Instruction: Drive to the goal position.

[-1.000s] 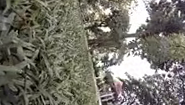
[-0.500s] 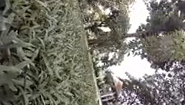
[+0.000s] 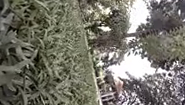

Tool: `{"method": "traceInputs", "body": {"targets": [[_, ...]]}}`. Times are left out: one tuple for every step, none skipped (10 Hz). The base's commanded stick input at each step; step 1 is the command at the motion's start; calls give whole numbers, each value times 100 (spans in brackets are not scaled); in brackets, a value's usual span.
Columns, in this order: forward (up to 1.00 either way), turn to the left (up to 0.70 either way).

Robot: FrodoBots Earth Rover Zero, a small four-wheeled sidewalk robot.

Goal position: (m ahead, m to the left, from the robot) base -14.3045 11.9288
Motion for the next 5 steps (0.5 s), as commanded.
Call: {"method": "traceInputs", "body": {"targets": [[-30, 27], [-30, 12], [-30, -27], [-30, -27], [-30, -27]]}}
